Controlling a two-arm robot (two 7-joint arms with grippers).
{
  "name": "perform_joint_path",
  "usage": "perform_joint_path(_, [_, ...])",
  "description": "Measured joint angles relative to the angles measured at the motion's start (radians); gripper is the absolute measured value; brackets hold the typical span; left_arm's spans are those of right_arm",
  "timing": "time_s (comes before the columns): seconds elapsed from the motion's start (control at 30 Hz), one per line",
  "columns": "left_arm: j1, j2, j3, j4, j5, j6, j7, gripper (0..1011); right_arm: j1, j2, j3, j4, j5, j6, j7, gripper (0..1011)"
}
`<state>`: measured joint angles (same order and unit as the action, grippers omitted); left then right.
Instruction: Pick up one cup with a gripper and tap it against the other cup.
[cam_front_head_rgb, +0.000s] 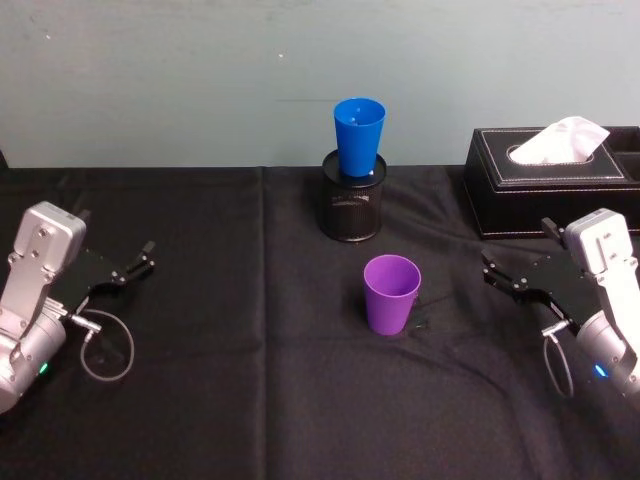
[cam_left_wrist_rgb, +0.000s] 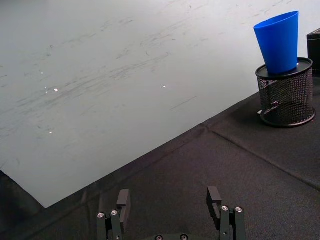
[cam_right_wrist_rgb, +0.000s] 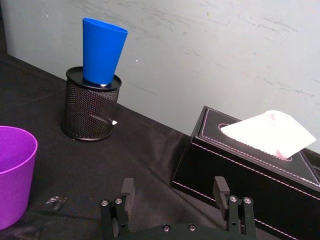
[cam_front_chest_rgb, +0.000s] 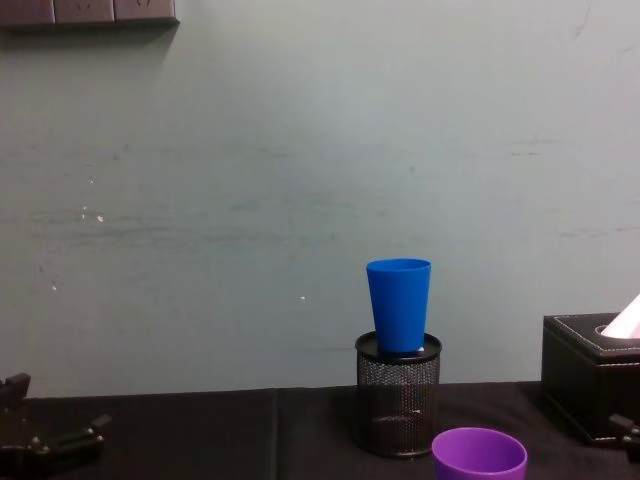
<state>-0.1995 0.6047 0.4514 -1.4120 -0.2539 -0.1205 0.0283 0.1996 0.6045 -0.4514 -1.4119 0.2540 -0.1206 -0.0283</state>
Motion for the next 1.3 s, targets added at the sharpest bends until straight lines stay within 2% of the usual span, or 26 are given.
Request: perform_joint_path(1.3, [0.0,0.0,0.0,0.0,0.0,0.0,0.0,1000,0.0,0.0,0.0,0.0,0.0,0.0,0.0,1003])
